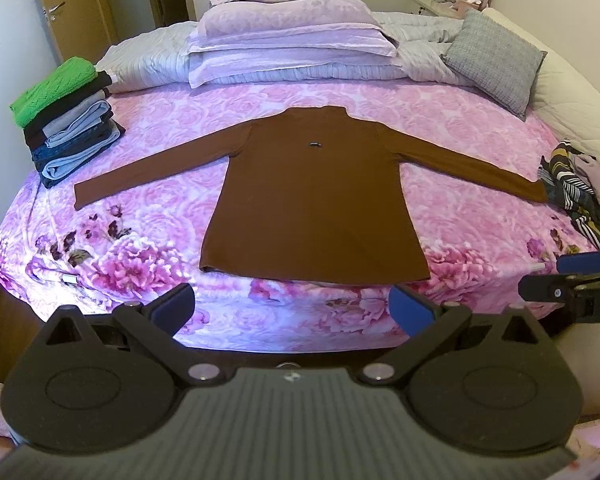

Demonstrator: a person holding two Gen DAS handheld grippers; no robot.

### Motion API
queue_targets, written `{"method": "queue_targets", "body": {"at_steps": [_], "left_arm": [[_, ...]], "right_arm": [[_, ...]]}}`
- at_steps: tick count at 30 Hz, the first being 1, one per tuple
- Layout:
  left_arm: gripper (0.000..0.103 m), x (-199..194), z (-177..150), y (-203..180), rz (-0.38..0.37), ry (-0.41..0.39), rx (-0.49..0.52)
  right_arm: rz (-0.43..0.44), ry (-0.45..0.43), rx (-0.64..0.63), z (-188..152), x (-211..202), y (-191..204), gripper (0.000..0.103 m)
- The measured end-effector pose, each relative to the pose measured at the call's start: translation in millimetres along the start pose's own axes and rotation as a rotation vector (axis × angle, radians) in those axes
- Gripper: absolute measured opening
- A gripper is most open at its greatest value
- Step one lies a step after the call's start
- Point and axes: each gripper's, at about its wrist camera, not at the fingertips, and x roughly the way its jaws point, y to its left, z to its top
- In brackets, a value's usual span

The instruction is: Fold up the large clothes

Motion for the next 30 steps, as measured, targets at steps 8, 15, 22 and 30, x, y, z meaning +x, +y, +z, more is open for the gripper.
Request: {"method": "queue_targets", "body": {"at_steps": [8, 15, 22, 30], "left_arm": [[0.102, 6.8, 5.4, -1.0, 0.004, 0.008, -0.003], [0.102, 28.3, 14.5, 28.9, -0.003, -0.005, -0.099], [0.099, 81.5, 41.3, 97.1, 0.011, -0.013, -0.285], [0.09, 183.1, 79.9, 203.0, -0.052, 0.008, -0.605]], "right_arm": [[-0.008, 0.009, 0.015, 7.0, 7.5, -5.9, 0.065], [-0.031, 0.016, 0.066, 21.0, 22.7, -24.3, 0.065], [-0.049, 0.001, 0.131, 58.5, 56.1, -50.7, 0.065], [-0.082, 0.018, 0.213, 130.6, 127.0, -67.5, 0.065]]}}
